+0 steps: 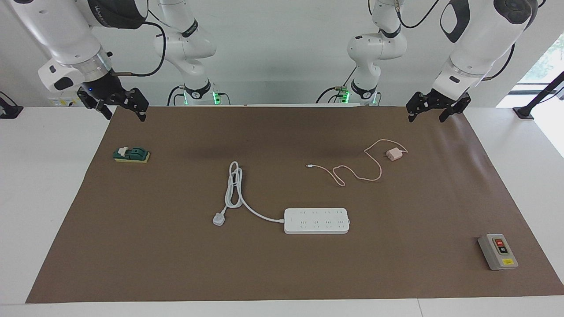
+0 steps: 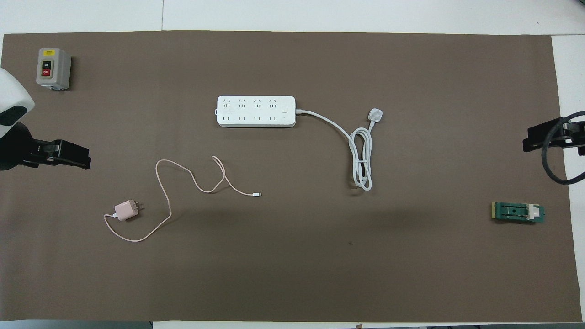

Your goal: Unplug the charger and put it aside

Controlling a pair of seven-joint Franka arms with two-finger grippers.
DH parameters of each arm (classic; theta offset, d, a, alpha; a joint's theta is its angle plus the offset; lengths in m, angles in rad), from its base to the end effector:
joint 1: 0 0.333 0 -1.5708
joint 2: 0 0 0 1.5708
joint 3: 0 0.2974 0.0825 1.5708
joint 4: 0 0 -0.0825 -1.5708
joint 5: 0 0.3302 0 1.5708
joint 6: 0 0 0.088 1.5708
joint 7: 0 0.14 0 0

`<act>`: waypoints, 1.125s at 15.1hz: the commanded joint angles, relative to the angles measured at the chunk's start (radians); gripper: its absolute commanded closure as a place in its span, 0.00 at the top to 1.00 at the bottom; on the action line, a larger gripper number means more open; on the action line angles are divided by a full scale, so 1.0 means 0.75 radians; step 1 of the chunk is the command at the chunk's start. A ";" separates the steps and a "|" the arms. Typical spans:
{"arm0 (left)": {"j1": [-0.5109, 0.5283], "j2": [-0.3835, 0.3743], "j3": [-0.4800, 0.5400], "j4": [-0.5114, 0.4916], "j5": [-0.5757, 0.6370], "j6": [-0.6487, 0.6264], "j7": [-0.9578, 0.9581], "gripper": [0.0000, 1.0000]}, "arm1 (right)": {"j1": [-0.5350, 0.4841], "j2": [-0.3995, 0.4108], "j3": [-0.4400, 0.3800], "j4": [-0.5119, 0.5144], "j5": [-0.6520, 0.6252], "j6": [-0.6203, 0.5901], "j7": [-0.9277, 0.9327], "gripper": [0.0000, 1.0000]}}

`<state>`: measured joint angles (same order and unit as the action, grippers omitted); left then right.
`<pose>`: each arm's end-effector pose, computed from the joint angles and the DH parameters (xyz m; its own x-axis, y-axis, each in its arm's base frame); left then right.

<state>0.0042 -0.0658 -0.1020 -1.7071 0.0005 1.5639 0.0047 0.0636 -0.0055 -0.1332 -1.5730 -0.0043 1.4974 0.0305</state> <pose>0.4726 -0.0476 0.5477 0.9918 -0.1013 -0.0777 -0.1021 -0.9947 -0.0068 0.4875 -0.0348 0.5686 0.9925 -0.1000 -0.0699 -0.0999 -0.9950 0.0057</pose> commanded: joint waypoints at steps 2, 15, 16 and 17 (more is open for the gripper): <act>-0.022 -0.015 0.011 -0.027 0.028 0.030 0.016 1.00 | -0.007 -0.015 0.004 -0.015 -0.005 -0.009 -0.022 1.00; -0.026 -0.017 0.009 -0.013 0.022 0.005 0.033 1.00 | -0.007 -0.015 0.002 -0.013 -0.005 -0.009 -0.022 1.00; -0.022 -0.015 0.009 -0.005 0.022 -0.009 0.033 1.00 | -0.007 -0.015 0.002 -0.013 -0.005 -0.009 -0.022 1.00; -0.018 -0.015 0.011 0.004 0.020 -0.015 0.033 1.00 | -0.007 -0.015 0.002 -0.013 -0.005 -0.009 -0.022 1.00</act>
<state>-0.0056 -0.0658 -0.1017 -1.7070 0.0047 1.5662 0.0157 0.0636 -0.0055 -0.1332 -1.5734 -0.0043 1.4974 0.0305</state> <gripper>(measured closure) 0.000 0.000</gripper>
